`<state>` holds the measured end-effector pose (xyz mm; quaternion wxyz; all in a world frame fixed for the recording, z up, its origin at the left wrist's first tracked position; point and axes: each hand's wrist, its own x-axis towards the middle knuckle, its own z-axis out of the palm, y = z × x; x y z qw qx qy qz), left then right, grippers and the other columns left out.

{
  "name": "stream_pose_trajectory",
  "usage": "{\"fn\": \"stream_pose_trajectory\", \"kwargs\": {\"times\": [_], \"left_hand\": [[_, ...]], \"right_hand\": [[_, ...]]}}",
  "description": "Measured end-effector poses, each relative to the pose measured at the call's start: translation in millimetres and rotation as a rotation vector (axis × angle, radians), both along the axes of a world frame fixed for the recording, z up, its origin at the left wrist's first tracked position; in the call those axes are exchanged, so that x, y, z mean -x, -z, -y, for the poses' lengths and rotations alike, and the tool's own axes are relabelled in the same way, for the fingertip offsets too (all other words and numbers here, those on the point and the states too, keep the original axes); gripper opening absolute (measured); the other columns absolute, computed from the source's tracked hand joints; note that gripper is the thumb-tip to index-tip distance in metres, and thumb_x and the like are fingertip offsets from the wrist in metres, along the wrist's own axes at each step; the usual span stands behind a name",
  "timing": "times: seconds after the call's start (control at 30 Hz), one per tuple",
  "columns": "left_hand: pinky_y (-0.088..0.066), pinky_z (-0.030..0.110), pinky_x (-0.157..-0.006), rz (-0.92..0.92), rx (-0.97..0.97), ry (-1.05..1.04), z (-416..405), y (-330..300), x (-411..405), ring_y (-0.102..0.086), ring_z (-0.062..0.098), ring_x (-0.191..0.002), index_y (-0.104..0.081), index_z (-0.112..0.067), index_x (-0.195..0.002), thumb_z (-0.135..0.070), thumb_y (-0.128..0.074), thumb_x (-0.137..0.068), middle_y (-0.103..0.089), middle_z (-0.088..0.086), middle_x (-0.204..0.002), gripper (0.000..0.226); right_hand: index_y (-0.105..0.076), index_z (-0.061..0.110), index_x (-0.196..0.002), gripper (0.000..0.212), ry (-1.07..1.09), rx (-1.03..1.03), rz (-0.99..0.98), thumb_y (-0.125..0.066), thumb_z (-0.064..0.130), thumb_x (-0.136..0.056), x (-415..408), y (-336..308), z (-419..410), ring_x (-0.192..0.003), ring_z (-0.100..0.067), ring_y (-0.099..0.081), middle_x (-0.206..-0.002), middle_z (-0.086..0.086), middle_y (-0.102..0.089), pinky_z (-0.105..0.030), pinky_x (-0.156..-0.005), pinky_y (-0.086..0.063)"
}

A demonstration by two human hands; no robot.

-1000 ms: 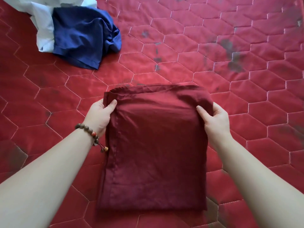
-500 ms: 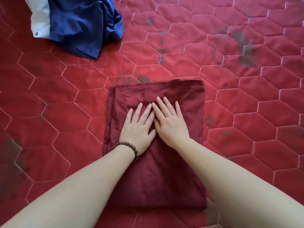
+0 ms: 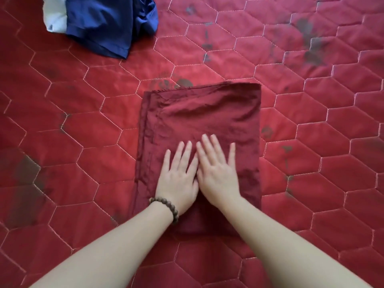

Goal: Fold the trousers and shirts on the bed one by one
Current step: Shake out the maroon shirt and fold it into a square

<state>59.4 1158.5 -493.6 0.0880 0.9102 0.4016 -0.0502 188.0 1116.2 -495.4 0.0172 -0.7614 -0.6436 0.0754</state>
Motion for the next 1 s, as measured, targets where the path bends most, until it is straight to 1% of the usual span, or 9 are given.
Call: {"fn": "stream_pose_trajectory", "kwargs": {"times": [0.07,0.17,0.3,0.47,0.63,0.8,0.83,0.9,1.0], "left_hand": [[-0.024,0.051,-0.115,-0.039,0.029,0.024,12,3,14,-0.026,0.027,-0.143,-0.04,-0.014,-0.145,-0.041,-0.03,-0.091,-0.028,0.008,-0.155,0.062],[-0.019,0.05,-0.116,-0.089,0.022,-0.036,5,4,41,-0.02,0.026,-0.146,-0.026,-0.024,-0.15,-0.05,-0.026,-0.092,-0.021,0.005,-0.158,0.064],[-0.013,0.051,-0.118,-0.108,0.026,-0.126,4,3,74,-0.008,0.029,-0.147,-0.017,-0.026,-0.153,-0.055,-0.025,-0.089,-0.009,0.01,-0.16,0.07],[-0.013,0.056,-0.116,-0.063,0.066,-0.05,38,7,89,0.0,0.034,-0.147,-0.015,-0.031,-0.152,-0.061,-0.032,-0.086,-0.002,0.016,-0.16,0.074],[-0.014,0.057,-0.116,-0.053,0.122,-0.178,77,7,71,-0.002,0.036,-0.147,-0.019,-0.028,-0.152,-0.059,-0.031,-0.088,-0.004,0.018,-0.159,0.072],[-0.008,0.064,-0.113,-0.141,0.153,-0.309,99,-13,48,-0.004,0.038,-0.146,-0.024,-0.028,-0.151,-0.056,-0.032,-0.087,-0.007,0.016,-0.16,0.07],[-0.006,0.065,-0.112,-0.127,0.142,-0.318,94,-20,42,-0.005,0.038,-0.146,-0.028,-0.026,-0.149,-0.053,-0.034,-0.087,-0.01,0.015,-0.159,0.069],[-0.007,0.062,-0.113,-0.017,0.134,-0.256,75,-33,22,-0.007,0.037,-0.146,-0.034,-0.021,-0.147,-0.046,-0.044,-0.086,-0.015,0.014,-0.159,0.067],[-0.009,0.057,-0.116,0.06,0.156,0.098,33,-45,-30,0.001,0.03,-0.148,-0.026,-0.021,-0.15,-0.025,-0.054,-0.085,-0.007,0.006,-0.161,0.07]], "right_hand": [[-0.035,0.019,-0.148,0.057,-0.012,0.047,-0.036,-0.042,0.035,-0.094,8,5,17,-0.146,-0.02,-0.018,-0.157,-0.002,-0.026,-0.061,-0.114,-0.012],[-0.029,0.023,-0.15,0.059,0.079,0.097,0.025,-0.031,0.047,-0.097,-14,7,39,-0.147,-0.019,-0.016,-0.158,0.001,-0.022,-0.059,-0.116,-0.006],[-0.028,0.017,-0.15,0.062,0.257,0.047,0.069,-0.03,0.046,-0.096,-27,1,61,-0.147,-0.023,-0.014,-0.159,-0.004,-0.02,-0.061,-0.115,-0.003],[-0.024,0.028,-0.151,0.06,-0.119,0.04,-0.007,-0.034,0.05,-0.097,23,7,99,-0.148,-0.022,-0.014,-0.16,0.0,-0.016,-0.063,-0.114,-0.007],[-0.017,0.036,-0.152,0.059,-0.172,0.116,0.032,-0.028,0.055,-0.097,-8,11,120,-0.148,-0.02,-0.011,-0.16,0.004,-0.014,-0.062,-0.115,-0.007],[-0.022,0.036,-0.151,0.058,-0.265,0.135,-0.044,-0.032,0.054,-0.097,-27,-8,117,-0.148,-0.021,-0.012,-0.16,0.001,-0.016,-0.061,-0.114,-0.013],[-0.026,0.035,-0.15,0.057,-0.214,0.089,-0.08,-0.036,0.052,-0.097,-28,-14,114,-0.147,-0.021,-0.014,-0.16,-0.001,-0.017,-0.06,-0.114,-0.016],[-0.032,0.031,-0.149,0.059,0.059,-0.037,-0.175,-0.05,0.045,-0.094,-34,-25,105,-0.146,-0.025,-0.02,-0.159,-0.005,-0.02,-0.055,-0.115,-0.02],[-0.026,0.028,-0.151,0.077,0.58,-0.053,-0.243,-0.063,0.048,-0.086,-49,-38,94,-0.139,-0.032,-0.029,-0.156,-0.011,-0.024,-0.05,-0.108,-0.031]]}}
